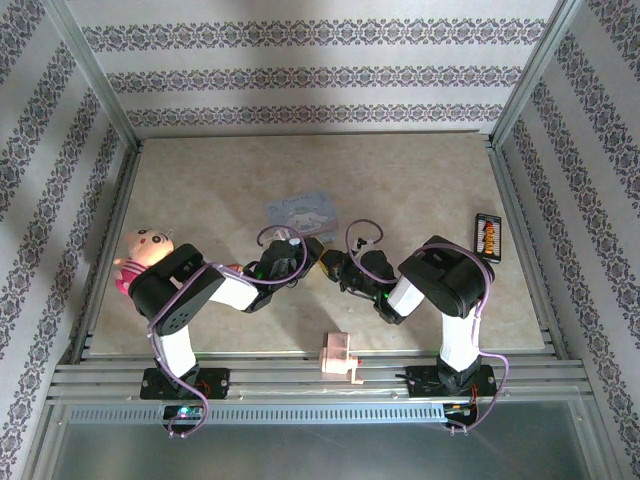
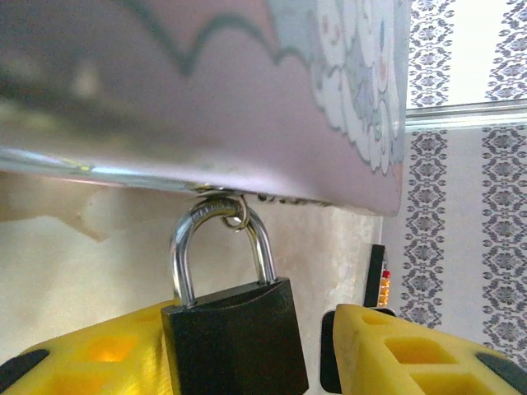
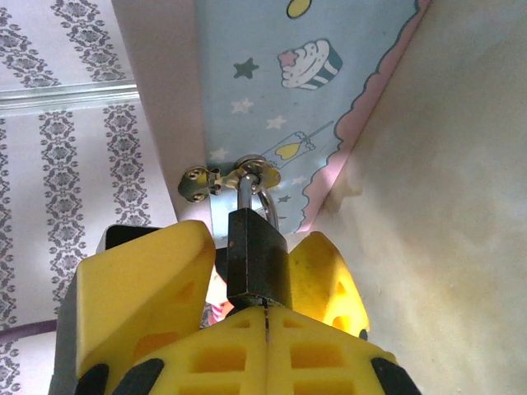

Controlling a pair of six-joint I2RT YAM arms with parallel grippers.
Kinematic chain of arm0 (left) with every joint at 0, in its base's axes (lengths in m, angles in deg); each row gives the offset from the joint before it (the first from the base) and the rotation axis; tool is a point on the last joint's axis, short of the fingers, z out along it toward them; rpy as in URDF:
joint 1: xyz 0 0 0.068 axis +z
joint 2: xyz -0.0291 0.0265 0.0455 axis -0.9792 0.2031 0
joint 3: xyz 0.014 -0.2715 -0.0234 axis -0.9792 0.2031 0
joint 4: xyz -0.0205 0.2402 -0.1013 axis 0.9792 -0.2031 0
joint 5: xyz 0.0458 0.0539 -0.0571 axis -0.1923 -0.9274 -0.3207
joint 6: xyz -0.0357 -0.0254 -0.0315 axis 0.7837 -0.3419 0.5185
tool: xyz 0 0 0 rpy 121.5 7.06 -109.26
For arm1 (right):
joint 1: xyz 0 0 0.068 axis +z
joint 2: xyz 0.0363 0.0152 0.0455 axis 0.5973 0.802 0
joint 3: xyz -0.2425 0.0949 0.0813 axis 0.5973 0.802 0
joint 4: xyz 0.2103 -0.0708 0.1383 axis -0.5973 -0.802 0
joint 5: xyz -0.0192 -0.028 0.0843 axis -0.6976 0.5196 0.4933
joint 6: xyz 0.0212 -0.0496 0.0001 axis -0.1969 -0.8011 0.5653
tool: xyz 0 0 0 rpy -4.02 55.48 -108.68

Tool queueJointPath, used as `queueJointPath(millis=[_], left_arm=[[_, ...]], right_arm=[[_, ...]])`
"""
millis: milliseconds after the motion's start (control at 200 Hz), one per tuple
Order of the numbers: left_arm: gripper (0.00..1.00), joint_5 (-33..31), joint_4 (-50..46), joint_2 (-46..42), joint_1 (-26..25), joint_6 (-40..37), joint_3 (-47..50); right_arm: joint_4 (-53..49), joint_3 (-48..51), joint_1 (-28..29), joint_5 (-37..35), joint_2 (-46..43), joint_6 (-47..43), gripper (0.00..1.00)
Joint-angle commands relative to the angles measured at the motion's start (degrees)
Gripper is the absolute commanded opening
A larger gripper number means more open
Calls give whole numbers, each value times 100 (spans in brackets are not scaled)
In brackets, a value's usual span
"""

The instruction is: Unlock the padlock with the key

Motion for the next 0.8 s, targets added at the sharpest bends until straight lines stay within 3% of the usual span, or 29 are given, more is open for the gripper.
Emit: queueJointPath(millis=[0,145,255,345,465,630,795], left_arm=[[48,61,1093,258,-105,185,159],[49,-76,1764,436,-39,271,393],[66,-115,1366,199,-25,81,413],[69,-242,869,-89,-8,-138,420],[67,-299,309,-316,78,-286,392],[51,-202,539,-120,190,-229,383],[45,-149,536,51,221,-262,235]], right_arm=[[241,-46,63,-197,-58,155,0],[242,63,63,-245,-111,116,0],[242,68,48,-237,-136,119,0],[237,64,48,-228,-162,103,0],[242,17,59,-173,-164,102,0],[242,-22,91,-122,-127,95,0],[242,-60,121,-98,-95,78,0]])
